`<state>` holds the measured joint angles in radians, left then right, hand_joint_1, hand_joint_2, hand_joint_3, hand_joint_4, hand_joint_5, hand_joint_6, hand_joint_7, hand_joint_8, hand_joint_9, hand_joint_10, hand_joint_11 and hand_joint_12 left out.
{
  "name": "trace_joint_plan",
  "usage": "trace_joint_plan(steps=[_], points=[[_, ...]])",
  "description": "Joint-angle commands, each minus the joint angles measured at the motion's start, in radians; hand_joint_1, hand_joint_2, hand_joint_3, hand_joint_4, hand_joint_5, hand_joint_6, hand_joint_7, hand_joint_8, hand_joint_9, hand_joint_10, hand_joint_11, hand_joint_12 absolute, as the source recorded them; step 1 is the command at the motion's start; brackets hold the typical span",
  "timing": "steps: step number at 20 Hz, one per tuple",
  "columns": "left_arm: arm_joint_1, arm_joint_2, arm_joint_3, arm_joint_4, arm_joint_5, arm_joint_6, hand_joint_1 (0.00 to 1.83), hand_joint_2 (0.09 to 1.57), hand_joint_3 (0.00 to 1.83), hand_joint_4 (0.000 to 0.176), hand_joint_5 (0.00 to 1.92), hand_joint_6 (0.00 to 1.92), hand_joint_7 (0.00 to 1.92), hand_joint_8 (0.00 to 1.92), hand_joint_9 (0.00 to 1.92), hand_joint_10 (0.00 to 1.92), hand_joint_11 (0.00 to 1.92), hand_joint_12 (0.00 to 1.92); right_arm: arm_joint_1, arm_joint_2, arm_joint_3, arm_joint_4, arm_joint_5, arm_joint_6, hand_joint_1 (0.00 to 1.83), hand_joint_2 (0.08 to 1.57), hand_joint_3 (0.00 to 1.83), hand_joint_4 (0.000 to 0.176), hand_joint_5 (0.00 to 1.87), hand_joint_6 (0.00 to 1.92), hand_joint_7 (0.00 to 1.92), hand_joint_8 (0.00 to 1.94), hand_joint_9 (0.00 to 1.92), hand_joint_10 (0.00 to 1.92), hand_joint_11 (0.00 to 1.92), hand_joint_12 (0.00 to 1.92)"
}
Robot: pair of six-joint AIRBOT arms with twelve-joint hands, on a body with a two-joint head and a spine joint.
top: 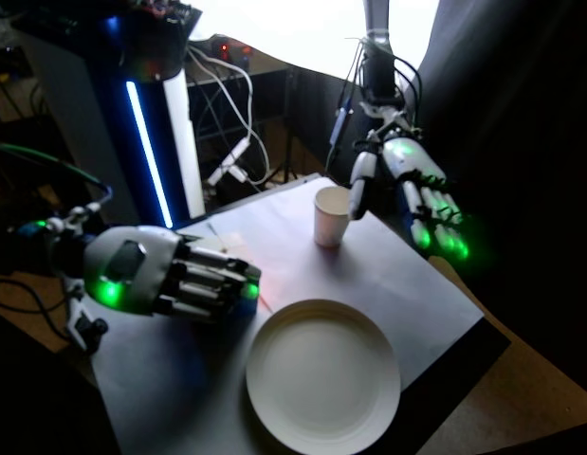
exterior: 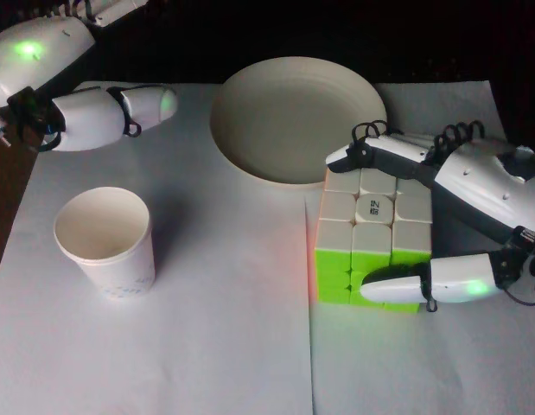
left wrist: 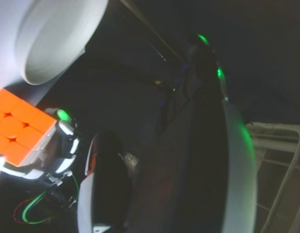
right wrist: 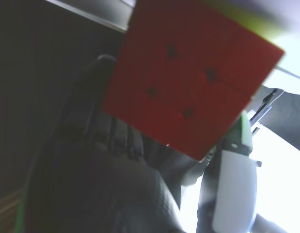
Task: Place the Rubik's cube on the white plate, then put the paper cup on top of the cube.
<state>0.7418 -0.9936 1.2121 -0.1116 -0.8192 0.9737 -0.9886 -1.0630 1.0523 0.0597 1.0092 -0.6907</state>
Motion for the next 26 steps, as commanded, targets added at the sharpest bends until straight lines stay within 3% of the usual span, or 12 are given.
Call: trace_joint_plan(steps=[1,4,7,10,11,13,15,16,18,20,22,26], points=[[-0.008,0.001,0.001,-0.009,-0.126,-0.002,0.36,1.34,0.0,0.088,0.07,0.0,0.0,0.0,0.0,0.0,0.0,0.14,0.01,-0.001,-0.003,-0.003,0.149,0.018,1.14,1.35,0.0,0.0,0.51,1.46,0.66,1.83,0.83,1.92,0.95,1.92],[-0.005,0.003,0.001,-0.01,-0.126,-0.002,0.29,1.35,0.0,0.081,0.07,0.0,0.0,0.0,0.0,0.0,0.0,0.41,0.01,0.033,-0.025,-0.007,0.224,0.018,1.13,1.33,0.0,0.0,0.59,1.41,0.64,1.78,0.58,1.92,0.71,1.92],[-0.005,0.003,0.001,-0.01,-0.126,-0.002,0.35,1.34,0.0,0.107,0.06,0.0,0.0,0.0,0.0,0.0,0.0,0.13,0.016,0.069,-0.035,-0.008,0.291,0.018,1.17,1.31,0.0,0.0,0.56,1.41,0.75,1.65,0.75,1.92,0.82,1.92],[-0.005,0.002,0.002,-0.013,-0.127,-0.002,0.33,1.33,0.0,0.083,0.07,0.0,0.0,0.0,0.0,0.0,0.0,0.25,0.069,0.079,-0.016,-0.008,0.293,0.017,1.11,1.32,0.0,0.0,0.59,1.45,0.67,1.69,0.61,1.92,0.72,1.92],[-0.005,0.001,0.003,-0.014,-0.126,-0.002,0.32,1.33,0.0,0.099,0.06,0.0,0.0,0.0,0.0,0.0,0.0,0.04,0.085,0.073,0.001,-0.007,0.292,0.016,1.11,1.31,0.0,0.0,0.65,1.42,0.63,1.68,0.43,1.84,0.43,1.92],[-0.006,0.001,0.003,-0.014,-0.127,-0.002,0.34,1.34,0.0,0.088,0.06,0.0,0.0,0.0,0.0,0.0,0.02,0.04,0.146,0.048,0.042,-0.007,0.242,0.016,1.1,1.31,0.0,0.016,0.65,1.52,0.63,1.56,0.39,1.64,0.24,1.91],[-0.005,0.001,0.003,-0.014,-0.128,-0.002,0.35,1.34,0.0,0.076,0.06,0.0,0.0,0.0,0.0,0.0,0.0,0.18,0.207,0.007,0.096,-0.008,0.167,0.016,1.09,1.33,0.0,0.009,0.56,1.58,0.65,1.6,0.57,1.79,0.65,1.92],[-0.005,0.001,0.002,-0.014,-0.128,-0.002,0.31,1.33,0.0,0.085,0.05,0.0,0.0,0.0,0.0,0.0,0.0,0.18,0.224,-0.009,0.121,-0.008,0.142,0.016,1.07,1.34,0.0,0.031,0.56,1.63,0.6,1.6,0.45,1.79,0.57,1.92],[-0.004,0.002,0.001,-0.014,-0.133,-0.002,0.32,1.33,0.0,0.102,0.04,0.01,0.0,0.0,0.0,0.0,0.0,0.07,0.272,-0.052,0.178,-0.007,0.069,0.016,1.08,1.34,0.0,0.007,0.53,1.61,0.66,1.59,0.5,1.79,0.56,1.92],[-0.002,0.002,0.002,-0.014,-0.132,-0.002,0.31,1.35,0.0,0.075,0.04,0.0,0.0,0.0,0.0,0.0,0.0,0.16,0.311,-0.094,0.23,-0.006,0.011,0.016,1.08,1.34,0.0,0.019,0.56,1.6,0.63,1.6,0.54,1.82,0.69,1.92],[0.0,0.002,0.002,-0.014,-0.134,-0.002,0.3,1.34,0.0,0.116,0.03,0.0,0.0,0.0,0.0,0.0,0.0,0.14,0.354,-0.151,0.3,-0.004,-0.063,0.016,1.08,1.33,0.0,0.023,0.57,1.6,0.63,1.6,0.59,1.83,0.73,1.92],[0.0,0.001,0.005,-0.014,-0.14,-0.002,0.25,1.36,0.01,0.107,0.02,0.01,0.0,0.0,0.0,0.0,0.02,0.01,0.4,-0.243,0.41,0.017,-0.167,0.016,1.09,1.33,0.0,0.01,0.54,1.62,0.65,1.57,0.53,1.72,0.6,1.92]])
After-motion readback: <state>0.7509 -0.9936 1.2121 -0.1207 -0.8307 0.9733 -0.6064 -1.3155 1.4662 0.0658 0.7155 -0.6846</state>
